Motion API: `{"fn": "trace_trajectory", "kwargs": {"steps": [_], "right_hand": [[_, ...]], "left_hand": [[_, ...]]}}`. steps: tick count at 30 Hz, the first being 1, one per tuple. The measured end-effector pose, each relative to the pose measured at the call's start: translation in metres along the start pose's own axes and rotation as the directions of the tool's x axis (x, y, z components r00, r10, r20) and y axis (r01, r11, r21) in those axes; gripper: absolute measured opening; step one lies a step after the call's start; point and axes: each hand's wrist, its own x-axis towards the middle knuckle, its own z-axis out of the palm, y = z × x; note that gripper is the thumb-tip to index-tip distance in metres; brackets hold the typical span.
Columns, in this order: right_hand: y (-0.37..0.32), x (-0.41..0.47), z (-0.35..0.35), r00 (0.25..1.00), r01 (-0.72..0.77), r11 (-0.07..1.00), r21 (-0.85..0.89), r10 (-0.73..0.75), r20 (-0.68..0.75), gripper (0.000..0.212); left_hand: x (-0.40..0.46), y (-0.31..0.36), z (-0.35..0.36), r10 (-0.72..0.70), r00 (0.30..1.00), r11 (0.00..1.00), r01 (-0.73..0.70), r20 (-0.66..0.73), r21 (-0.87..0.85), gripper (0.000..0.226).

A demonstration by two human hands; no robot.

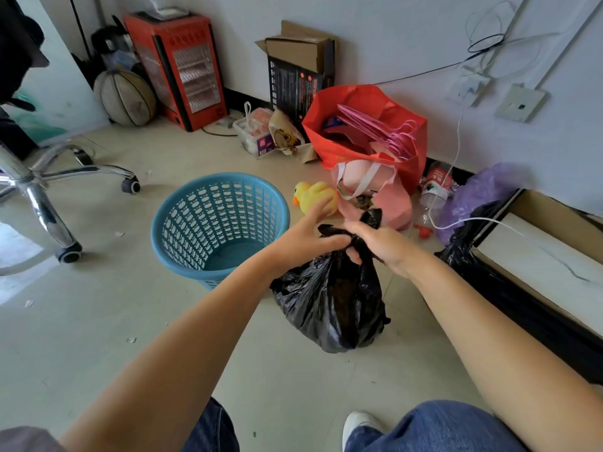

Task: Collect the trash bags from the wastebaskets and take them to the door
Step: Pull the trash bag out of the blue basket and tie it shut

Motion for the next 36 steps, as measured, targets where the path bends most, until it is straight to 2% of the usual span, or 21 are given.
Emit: {"fn": "trace_trajectory", "kwargs": {"steps": [1, 2, 4, 5, 7, 10, 13, 15, 17, 18, 20, 23, 25, 26, 29, 30, 33, 36], "right_hand": [[0.003, 0.001, -0.004, 0.999, -0.008, 0.993, 0.119, 0.004, 0.033, 0.034], [0.004, 0.001, -0.006, 0.997, -0.008, 0.971, 0.239, -0.011, 0.079, 0.032], [0.006, 0.000, -0.010, 0.989, -0.014, 0.933, 0.359, -0.039, 0.140, 0.032], [0.006, -0.001, -0.011, 0.986, -0.015, 0.942, 0.336, -0.042, 0.163, 0.033], [0.006, -0.004, -0.012, 0.979, -0.005, 0.982, 0.188, -0.034, 0.202, 0.036], [0.003, -0.009, -0.019, 0.980, 0.006, 0.977, -0.215, 0.037, 0.195, 0.034], [0.014, 0.003, -0.023, 0.985, 0.027, 0.794, -0.607, 0.084, 0.153, 0.033], [0.025, 0.011, -0.019, 0.992, 0.042, 0.634, -0.772, 0.067, 0.109, 0.029], [0.037, 0.014, -0.011, 0.998, 0.032, 0.464, -0.885, 0.038, 0.056, 0.031], [0.041, 0.015, -0.007, 0.998, 0.036, 0.420, -0.907, 0.024, 0.050, 0.037], [0.046, 0.014, 0.001, 0.996, 0.082, 0.400, -0.913, -0.008, 0.086, 0.046], [0.051, 0.013, 0.010, 0.990, 0.122, 0.386, -0.914, 0.020, 0.141, 0.055], [0.051, 0.012, 0.012, 0.987, 0.101, 0.421, -0.901, 0.074, 0.145, 0.053], [0.051, 0.012, 0.013, 0.985, 0.085, 0.491, -0.867, 0.087, 0.147, 0.048], [0.047, 0.011, 0.009, 0.991, 0.018, 0.811, -0.585, 0.062, 0.116, 0.036], [0.045, 0.010, 0.007, 0.996, 0.023, 0.877, -0.479, 0.023, 0.091, 0.034], [0.049, 0.014, -0.002, 0.995, 0.032, 0.959, -0.282, -0.058, -0.086, 0.026], [0.061, 0.021, -0.014, 0.953, -0.058, 0.957, -0.285, -0.031, -0.300, 0.025]], "left_hand": [[-0.001, -0.007, 0.003, -0.060, 0.996, 0.998, 0.061, 0.059, -0.006, 0.082], [-0.002, -0.014, 0.008, -0.090, 0.990, 0.996, 0.088, 0.109, 0.023, 0.079], [0.001, -0.025, 0.020, -0.103, 0.986, 0.992, 0.092, 0.128, 0.087, 0.045], [0.004, -0.028, 0.024, -0.103, 0.992, 0.991, 0.097, 0.069, 0.089, 0.027], [0.010, -0.032, 0.025, -0.118, 0.992, 0.993, 0.118, -0.048, -0.001, 0.015], [0.014, -0.033, 0.024, -0.187, 0.978, 0.981, 0.180, -0.093, -0.075, 0.012], [0.011, -0.034, 0.027, -0.225, 0.974, 0.974, 0.226, 0.017, -0.027, 0.010], [0.010, -0.038, 0.026, -0.273, 0.959, 0.946, 0.282, 0.076, -0.159, 0.013], [0.011, -0.044, 0.026, -0.348, 0.935, 0.857, 0.346, 0.067, -0.381, 0.024], [0.013, -0.048, 0.026, -0.382, 0.924, 0.816, 0.355, 0.035, -0.456, 0.028], [0.014, -0.056, 0.028, -0.403, 0.915, 0.808, 0.360, 0.009, -0.466, 0.027], [0.012, -0.063, 0.032, -0.372, 0.926, 0.820, 0.361, 0.065, -0.444, 0.021], [0.012, -0.067, 0.035, -0.365, 0.930, 0.807, 0.342, 0.048, -0.481, 0.014], [0.012, -0.070, 0.035, -0.367, 0.930, 0.812, 0.326, 0.013, -0.485, 0.011], [0.016, -0.078, 0.035, -0.386, 0.913, 0.854, 0.297, -0.136, -0.426, 0.020], [0.018, -0.079, 0.034, -0.401, 0.897, 0.860, 0.297, -0.188, -0.415, 0.021], [0.021, -0.082, 0.035, -0.467, 0.833, 0.858, 0.346, -0.296, -0.380, 0.024], [0.017, -0.094, 0.037, -0.519, 0.771, 0.853, 0.439, -0.370, -0.281, 0.030]]}}
